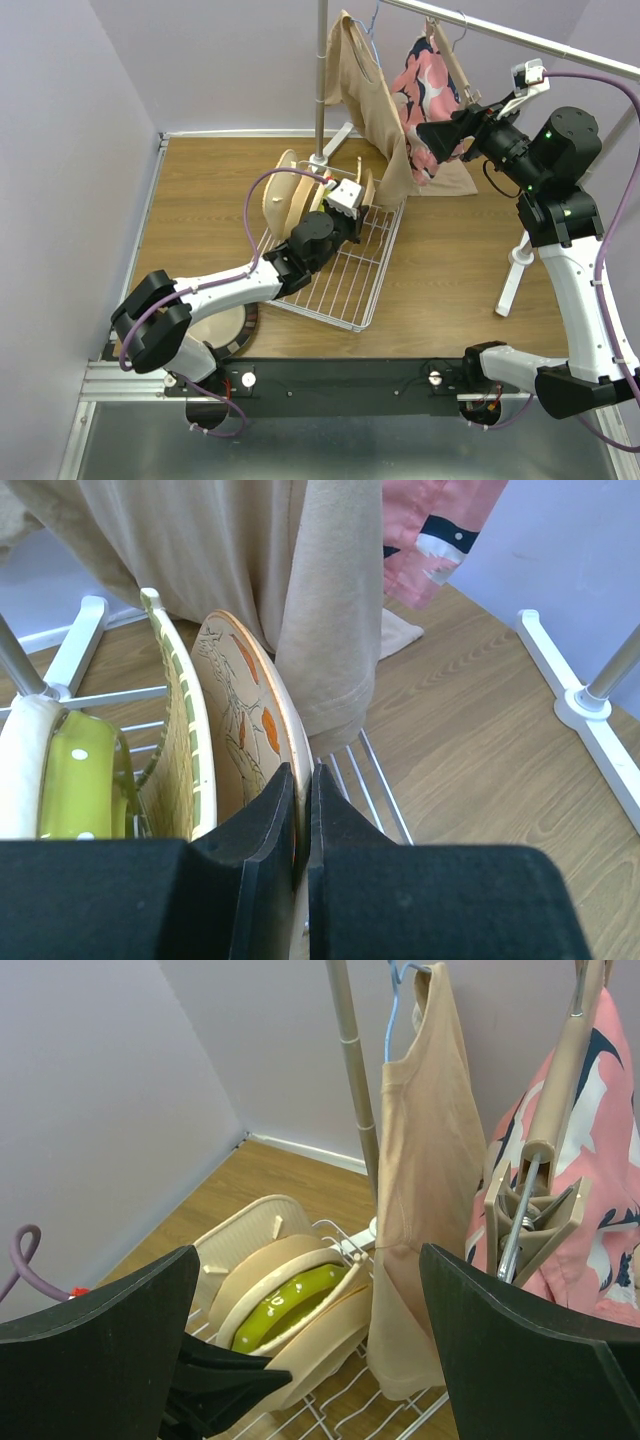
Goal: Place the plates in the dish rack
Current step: Insert the plate into the dish rack
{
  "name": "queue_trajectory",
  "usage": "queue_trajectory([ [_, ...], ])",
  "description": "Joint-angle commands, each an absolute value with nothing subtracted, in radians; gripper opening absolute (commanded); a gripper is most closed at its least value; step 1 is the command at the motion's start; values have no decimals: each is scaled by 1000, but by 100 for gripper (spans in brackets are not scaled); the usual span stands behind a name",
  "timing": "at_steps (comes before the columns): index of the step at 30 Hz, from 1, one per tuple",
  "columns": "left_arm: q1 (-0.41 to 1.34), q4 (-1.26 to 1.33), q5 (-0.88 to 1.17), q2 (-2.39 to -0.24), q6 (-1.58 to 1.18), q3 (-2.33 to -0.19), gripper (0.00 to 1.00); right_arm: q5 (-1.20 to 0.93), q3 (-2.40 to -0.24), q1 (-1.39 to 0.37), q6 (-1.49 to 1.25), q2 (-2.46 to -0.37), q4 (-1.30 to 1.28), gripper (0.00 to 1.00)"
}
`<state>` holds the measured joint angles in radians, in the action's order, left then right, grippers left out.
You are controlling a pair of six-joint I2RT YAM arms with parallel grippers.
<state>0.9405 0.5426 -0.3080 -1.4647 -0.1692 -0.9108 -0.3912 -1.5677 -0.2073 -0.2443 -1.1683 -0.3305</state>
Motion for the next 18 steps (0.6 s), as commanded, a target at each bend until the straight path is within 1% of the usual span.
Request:
queue_trajectory([
  [1,920,592,-410,-1428,-159,-884,1,-414,-1557,-198,-259,-1155,-316,100],
  [4,919,591,-423,-1419,-172,-873,6,-417,-1555,-198,-261,-1155,-318,100],
  [14,919,588,-439,-1413,-178,-867,13,-422,-1552,-195,-265,-1155,-316,100],
  [18,919,588,-442,-1410,-175,-862,17,-423,-1549,-195,-265,-1152,-318,100],
])
